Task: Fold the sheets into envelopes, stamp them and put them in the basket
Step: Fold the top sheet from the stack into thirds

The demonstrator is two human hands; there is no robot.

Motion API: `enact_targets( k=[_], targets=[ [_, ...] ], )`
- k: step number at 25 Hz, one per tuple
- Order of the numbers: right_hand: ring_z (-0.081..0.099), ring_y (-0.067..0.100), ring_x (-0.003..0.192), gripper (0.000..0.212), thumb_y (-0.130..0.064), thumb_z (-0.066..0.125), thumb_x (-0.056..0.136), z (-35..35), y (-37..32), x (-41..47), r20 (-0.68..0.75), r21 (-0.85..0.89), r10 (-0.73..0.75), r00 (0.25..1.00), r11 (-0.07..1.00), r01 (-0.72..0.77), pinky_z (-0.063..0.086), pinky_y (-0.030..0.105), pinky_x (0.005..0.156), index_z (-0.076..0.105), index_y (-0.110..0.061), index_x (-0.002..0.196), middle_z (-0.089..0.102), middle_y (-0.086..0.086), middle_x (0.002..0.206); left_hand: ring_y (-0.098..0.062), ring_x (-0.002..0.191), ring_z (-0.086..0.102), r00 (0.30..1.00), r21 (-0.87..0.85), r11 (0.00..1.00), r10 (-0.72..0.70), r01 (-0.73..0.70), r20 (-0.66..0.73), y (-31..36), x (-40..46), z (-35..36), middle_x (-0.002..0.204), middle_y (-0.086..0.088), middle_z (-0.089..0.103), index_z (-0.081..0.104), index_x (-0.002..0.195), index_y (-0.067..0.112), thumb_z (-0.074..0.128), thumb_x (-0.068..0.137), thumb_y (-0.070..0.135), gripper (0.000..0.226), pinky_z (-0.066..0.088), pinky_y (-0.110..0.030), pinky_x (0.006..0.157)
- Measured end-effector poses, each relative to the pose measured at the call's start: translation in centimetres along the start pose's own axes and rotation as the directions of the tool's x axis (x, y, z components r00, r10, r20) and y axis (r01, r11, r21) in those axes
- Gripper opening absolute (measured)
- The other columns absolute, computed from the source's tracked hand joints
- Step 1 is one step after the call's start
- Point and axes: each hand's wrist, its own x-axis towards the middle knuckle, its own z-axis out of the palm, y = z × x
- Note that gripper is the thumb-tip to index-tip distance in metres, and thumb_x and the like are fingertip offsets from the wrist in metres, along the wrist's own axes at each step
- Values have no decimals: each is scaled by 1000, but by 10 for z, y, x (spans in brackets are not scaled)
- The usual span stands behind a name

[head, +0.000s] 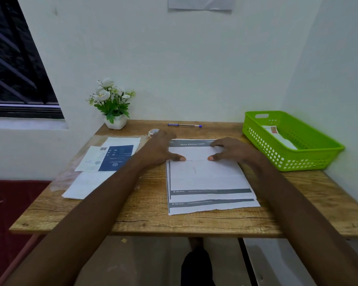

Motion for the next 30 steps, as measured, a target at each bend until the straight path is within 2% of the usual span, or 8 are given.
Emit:
enact_targets(
  k=[2,5,9,15,21,25,27,30],
  targets=[
    [53,16,127,68,-43,86,77,-2,4,0,-49,79,8,999,997,-4,41,28,104,63,-17,135,60,0,140,-19,126,49,1000,-12,1000,-4,3,-13,-1,2,1,140,0,56,60,135,21,84,69,62,81,47,-40,105],
    [58,13,113,66,-41,93,66,0,5,-1,-143,144,28,989,990,-7,44,25,90,72,-18,124,66,-3,125,-14,112,56,1000,-123,992,-24,24,-4,-1,2,1,126,3,63,68,126,18,89,66,56,74,51,-28,92],
    [63,17,110,60,-37,97,59,-1,4,-2,-186,201,35,982,980,3,51,33,95,77,-17,111,72,-1,115,-5,102,59,1000,-221,975,-20,23,17,-2,1,0,117,6,68,71,121,17,92,67,46,65,41,-10,74],
    [65,18,104,64,-37,100,54,0,4,-6,-171,258,72,983,966,-26,52,32,86,75,-14,109,73,-1,110,-7,108,55,997,-276,958,-68,78,46,-3,0,-2,117,9,64,74,108,25,95,62,47,55,42,-23,82],
    [63,18,105,66,-44,98,54,1,1,-8,-180,209,86,980,977,-47,52,35,91,73,-13,107,69,1,110,-2,100,58,995,-311,946,-67,86,71,0,-1,-3,109,13,65,69,117,21,95,62,44,65,42,-15,73],
    [60,15,105,68,-49,97,54,1,1,-7,-183,187,115,976,979,-80,52,35,94,71,-15,106,65,-1,110,-6,103,61,994,-304,949,-61,85,89,0,0,-3,110,9,68,71,117,21,95,62,45,66,43,-17,74],
    [61,15,99,67,-50,97,54,0,1,-7,-176,173,115,978,981,-84,51,34,89,70,-14,104,67,-2,105,-11,102,62,993,-295,951,-65,92,101,0,2,-3,109,7,70,71,112,23,95,61,46,61,45,-20,74],
    [61,13,84,62,-47,98,52,0,1,-8,-163,216,112,980,974,-75,47,30,70,69,-14,96,68,-4,93,-15,102,60,990,-268,957,-86,113,111,1,1,-4,109,8,67,66,113,21,95,61,48,65,48,-25,77]
  ],
)
